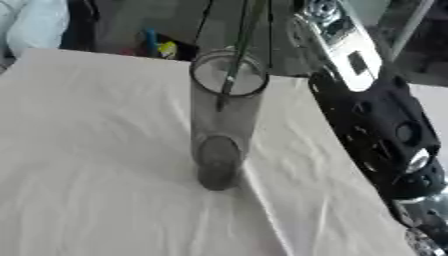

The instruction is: Arrange flowers into the vase.

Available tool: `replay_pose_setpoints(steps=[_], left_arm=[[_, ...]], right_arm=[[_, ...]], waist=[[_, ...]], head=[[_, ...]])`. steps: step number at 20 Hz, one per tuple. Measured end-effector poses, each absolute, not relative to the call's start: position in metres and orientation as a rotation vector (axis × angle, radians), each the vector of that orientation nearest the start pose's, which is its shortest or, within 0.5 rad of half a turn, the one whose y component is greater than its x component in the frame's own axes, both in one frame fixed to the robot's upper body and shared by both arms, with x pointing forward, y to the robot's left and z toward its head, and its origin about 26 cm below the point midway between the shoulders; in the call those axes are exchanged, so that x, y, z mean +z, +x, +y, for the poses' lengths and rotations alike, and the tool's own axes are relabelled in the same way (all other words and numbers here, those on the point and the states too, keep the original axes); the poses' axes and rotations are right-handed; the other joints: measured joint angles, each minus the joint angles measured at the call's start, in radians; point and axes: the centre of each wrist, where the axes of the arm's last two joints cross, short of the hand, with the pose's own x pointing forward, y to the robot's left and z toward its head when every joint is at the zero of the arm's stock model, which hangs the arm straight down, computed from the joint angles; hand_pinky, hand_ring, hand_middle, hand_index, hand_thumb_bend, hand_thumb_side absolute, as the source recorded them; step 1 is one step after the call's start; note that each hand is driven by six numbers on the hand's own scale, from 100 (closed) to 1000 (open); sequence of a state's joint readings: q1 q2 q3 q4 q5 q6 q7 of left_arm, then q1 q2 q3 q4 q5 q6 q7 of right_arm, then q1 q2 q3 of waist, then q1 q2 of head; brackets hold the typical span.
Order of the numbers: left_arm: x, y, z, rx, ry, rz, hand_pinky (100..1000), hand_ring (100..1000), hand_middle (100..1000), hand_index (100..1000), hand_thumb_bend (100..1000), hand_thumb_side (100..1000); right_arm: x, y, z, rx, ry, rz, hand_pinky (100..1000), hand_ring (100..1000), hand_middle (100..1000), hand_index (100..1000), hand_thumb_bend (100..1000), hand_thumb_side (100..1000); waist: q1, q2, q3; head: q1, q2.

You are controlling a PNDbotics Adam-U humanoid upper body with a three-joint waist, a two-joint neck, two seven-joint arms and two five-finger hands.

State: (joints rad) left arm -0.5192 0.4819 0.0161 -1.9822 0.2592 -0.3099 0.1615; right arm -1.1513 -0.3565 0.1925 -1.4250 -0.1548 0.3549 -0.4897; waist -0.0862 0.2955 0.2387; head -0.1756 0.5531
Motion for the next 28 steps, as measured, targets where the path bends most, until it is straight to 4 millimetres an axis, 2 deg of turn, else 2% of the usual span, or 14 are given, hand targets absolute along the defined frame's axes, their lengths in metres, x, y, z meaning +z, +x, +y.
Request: replay_pose_setpoints(steps=[5,10,18,28], left_arm=[[0.277,0.311,0.265,0.282,0.081,3.486,733,852,905,960,100,1000],[0.277,0.311,0.265,0.282,0.081,3.487,733,852,905,959,100,1000],[0.277,0.311,0.265,0.281,0.081,3.487,733,853,906,958,100,1000],[0.277,0.311,0.265,0.281,0.081,3.487,733,853,906,958,100,1000]], right_arm=[[0.367,0.407,-0.154,0.098,-0.337,-2.191,153,415,304,298,100,820],[0.367,0.407,-0.160,0.142,-0.449,-2.215,160,425,314,311,100,823],[0.363,0.408,-0.166,0.256,-0.585,-2.249,242,511,399,352,100,874],[0.361,0.409,-0.171,0.396,-0.711,-2.245,311,567,451,381,100,899]], waist=[[0.000,0.000,-0.004],[0.000,0.000,-0.006],[0.000,0.000,-0.010],[0.000,0.000,-0.010]], head=[[0.003,0.000],[0.006,0.000],[0.008,0.000],[0.009,0.000]])
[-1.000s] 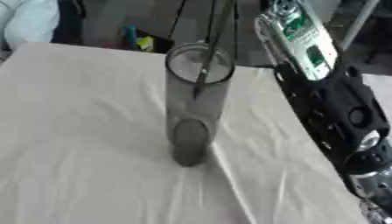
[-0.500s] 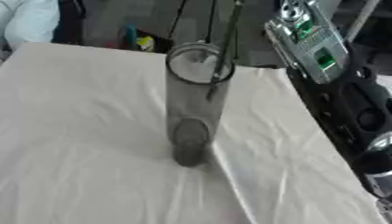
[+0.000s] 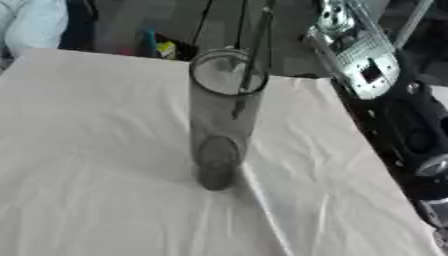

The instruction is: Arrange flowers into the vase.

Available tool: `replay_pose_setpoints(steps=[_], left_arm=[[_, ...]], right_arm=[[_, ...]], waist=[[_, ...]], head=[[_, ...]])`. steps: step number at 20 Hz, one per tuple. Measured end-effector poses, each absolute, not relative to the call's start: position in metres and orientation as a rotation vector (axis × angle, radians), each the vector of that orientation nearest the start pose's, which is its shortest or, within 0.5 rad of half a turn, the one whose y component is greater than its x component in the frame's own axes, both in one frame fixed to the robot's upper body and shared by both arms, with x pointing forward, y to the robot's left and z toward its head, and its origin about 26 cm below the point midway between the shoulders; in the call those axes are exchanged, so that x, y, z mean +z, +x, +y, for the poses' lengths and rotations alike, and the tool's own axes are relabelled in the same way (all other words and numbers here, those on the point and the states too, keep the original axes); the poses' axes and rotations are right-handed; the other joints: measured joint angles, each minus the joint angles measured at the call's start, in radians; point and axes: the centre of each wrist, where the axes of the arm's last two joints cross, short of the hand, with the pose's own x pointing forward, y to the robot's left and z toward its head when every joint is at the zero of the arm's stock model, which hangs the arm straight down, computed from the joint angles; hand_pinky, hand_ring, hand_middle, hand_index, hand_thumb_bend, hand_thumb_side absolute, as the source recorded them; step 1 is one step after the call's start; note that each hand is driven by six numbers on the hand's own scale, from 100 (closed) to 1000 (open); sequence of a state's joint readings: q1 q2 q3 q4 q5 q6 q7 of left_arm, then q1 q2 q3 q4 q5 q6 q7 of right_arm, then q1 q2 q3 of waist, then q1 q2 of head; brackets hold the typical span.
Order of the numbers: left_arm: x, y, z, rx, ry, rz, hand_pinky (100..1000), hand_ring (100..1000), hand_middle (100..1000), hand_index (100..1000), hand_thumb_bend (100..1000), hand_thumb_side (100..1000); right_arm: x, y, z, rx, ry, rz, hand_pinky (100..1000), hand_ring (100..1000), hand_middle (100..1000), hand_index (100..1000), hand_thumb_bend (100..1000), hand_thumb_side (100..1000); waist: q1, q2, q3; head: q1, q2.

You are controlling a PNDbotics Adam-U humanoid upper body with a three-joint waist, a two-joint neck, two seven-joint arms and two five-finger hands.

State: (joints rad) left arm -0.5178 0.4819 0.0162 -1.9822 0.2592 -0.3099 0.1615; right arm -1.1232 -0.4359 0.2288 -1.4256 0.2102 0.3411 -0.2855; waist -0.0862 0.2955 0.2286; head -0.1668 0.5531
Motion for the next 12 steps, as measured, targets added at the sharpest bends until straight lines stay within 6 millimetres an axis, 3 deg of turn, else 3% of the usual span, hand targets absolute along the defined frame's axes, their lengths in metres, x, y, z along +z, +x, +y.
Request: replay_pose_setpoints(steps=[12], left_arm=[[0.2770,0.3111,0.2648,0.282,0.081,3.487,733,853,907,957,100,1000]], right_arm=[[0.3559,0.4093,-0.1683,0.545,-0.822,-2.242,356,606,488,415,100,906]], waist=[[0.000,0.001,0.006]], head=[[0.003,0.000]])
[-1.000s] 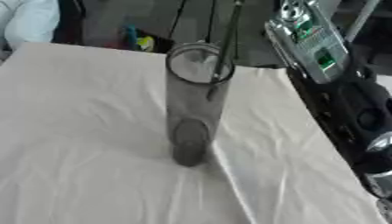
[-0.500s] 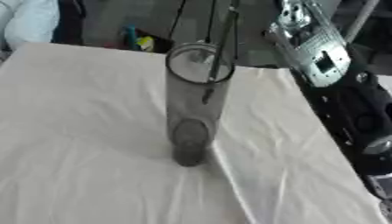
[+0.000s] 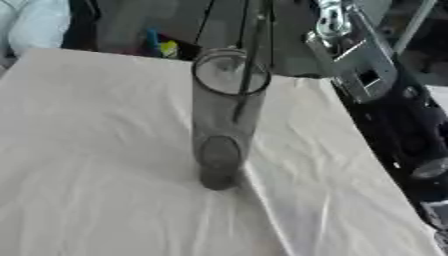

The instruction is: Arrange flowers into the vase.

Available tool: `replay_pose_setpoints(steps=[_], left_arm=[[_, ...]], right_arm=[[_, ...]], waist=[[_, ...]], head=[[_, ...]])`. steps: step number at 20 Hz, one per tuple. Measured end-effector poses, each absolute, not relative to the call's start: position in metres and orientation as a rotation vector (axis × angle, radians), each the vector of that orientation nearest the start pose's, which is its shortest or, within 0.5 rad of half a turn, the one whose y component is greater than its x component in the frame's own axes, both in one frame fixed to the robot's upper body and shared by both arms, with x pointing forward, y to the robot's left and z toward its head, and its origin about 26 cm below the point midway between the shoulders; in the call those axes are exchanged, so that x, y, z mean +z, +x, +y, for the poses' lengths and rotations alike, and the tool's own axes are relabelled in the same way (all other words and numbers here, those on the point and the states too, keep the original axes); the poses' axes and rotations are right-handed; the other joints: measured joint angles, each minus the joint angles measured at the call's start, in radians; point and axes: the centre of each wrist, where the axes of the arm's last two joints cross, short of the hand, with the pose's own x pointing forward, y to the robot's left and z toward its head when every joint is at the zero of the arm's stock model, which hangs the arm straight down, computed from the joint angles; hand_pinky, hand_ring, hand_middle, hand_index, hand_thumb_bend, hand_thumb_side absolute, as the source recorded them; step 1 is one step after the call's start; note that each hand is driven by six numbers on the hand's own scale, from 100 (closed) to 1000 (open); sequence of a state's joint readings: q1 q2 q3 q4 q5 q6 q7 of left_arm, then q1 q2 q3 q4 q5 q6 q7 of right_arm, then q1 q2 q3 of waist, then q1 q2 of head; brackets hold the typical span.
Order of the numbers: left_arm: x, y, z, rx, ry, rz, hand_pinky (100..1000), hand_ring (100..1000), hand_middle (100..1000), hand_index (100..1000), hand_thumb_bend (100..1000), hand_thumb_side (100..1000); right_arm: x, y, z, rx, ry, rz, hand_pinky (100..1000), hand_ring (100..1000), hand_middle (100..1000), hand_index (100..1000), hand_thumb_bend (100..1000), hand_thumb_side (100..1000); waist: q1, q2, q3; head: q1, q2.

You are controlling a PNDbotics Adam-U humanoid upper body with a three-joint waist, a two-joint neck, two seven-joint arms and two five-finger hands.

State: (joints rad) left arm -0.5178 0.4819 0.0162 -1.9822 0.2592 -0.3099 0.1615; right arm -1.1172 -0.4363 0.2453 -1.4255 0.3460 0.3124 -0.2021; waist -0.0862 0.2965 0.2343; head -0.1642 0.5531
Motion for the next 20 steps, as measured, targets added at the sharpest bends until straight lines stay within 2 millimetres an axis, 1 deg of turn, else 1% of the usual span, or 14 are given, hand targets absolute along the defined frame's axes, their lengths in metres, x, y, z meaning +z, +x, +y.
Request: replay_pose_setpoints(steps=[3,9,10,20], left_arm=[[0.277,0.311,0.265,0.282,0.081,3.487,733,854,907,957,100,1000],[0.277,0.311,0.265,0.282,0.081,3.487,734,854,907,957,100,1000],[0.277,0.311,0.265,0.282,0.081,3.487,734,854,907,957,100,1000],[0.277,0.311,0.265,0.282,0.081,3.488,734,850,907,957,100,1000]], right_arm=[[0.355,0.409,-0.167,0.603,-0.845,-2.236,385,628,504,434,100,916],[0.352,0.410,-0.170,0.723,-0.879,-2.202,440,676,542,487,100,973],[0.352,0.410,-0.171,0.740,-0.884,-2.197,454,686,554,507,100,986],[0.349,0.406,-0.177,0.837,-0.909,-2.189,498,716,590,556,100,1000]], waist=[[0.000,0.000,0.000],[0.000,0.000,0.000],[0.000,0.000,0.000],[0.000,0.002,-0.005]], head=[[0.001,0.000],[0.004,0.000],[0.004,0.000],[0.005,-0.001]])
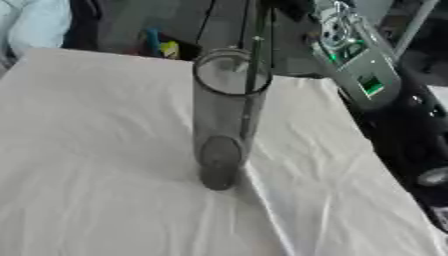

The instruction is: Arrange flowers into the vase.

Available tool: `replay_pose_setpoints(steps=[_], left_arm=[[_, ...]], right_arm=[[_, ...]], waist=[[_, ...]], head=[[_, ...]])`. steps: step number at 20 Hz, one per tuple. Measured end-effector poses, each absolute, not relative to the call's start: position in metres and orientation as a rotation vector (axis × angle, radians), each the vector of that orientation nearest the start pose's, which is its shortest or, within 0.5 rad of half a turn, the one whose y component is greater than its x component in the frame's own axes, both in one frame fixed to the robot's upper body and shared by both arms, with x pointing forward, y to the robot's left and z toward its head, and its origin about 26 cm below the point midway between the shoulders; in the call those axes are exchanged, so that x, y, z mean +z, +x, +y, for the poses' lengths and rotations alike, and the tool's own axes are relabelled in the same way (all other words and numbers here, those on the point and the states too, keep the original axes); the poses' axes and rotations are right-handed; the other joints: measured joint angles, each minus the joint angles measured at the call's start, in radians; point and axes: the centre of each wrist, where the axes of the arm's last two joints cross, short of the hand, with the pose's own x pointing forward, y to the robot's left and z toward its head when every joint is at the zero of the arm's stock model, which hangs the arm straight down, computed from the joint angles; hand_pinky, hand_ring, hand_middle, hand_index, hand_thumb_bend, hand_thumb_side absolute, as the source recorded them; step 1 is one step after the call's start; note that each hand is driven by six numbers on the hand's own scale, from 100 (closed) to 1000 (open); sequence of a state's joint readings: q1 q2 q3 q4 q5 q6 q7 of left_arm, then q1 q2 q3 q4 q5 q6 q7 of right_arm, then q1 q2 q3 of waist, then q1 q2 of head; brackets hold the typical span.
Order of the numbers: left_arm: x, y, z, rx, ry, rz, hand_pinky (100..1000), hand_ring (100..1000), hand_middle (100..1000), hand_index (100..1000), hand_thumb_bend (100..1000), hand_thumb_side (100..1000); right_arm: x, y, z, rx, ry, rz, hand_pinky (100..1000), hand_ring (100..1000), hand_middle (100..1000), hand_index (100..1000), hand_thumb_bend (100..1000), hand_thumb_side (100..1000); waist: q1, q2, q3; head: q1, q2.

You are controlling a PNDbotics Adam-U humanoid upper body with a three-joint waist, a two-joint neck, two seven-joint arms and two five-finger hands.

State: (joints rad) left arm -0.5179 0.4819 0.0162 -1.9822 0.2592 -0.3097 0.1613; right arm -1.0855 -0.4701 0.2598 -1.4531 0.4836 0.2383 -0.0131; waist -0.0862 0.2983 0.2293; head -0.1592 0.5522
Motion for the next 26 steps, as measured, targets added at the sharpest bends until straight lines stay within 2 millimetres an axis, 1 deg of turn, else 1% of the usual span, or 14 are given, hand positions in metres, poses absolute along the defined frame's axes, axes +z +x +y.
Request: replay_pose_setpoints(steps=[3,15,18,26], left_arm=[[0.277,0.311,0.265,0.282,0.081,3.488,734,850,907,957,100,1000],[0.277,0.311,0.265,0.282,0.081,3.487,734,850,907,957,100,1000],[0.277,0.311,0.265,0.282,0.081,3.487,734,850,907,957,100,1000],[0.277,0.311,0.265,0.282,0.081,3.487,734,850,908,957,100,1000]], right_arm=[[0.347,0.406,-0.179,0.859,-0.915,-2.186,511,726,601,570,100,1000],[0.340,0.403,-0.187,1.021,-0.929,-2.127,594,783,694,684,100,1000],[0.339,0.402,-0.189,1.062,-0.933,-2.109,602,789,706,694,100,1000],[0.340,0.400,-0.189,1.189,-0.946,-2.050,672,836,764,742,100,1000]], waist=[[0.000,0.001,-0.003],[0.000,0.004,-0.008],[0.000,0.004,-0.008],[0.000,0.004,-0.008]], head=[[0.000,0.000],[0.005,-0.005],[0.006,-0.008],[0.008,-0.009]])
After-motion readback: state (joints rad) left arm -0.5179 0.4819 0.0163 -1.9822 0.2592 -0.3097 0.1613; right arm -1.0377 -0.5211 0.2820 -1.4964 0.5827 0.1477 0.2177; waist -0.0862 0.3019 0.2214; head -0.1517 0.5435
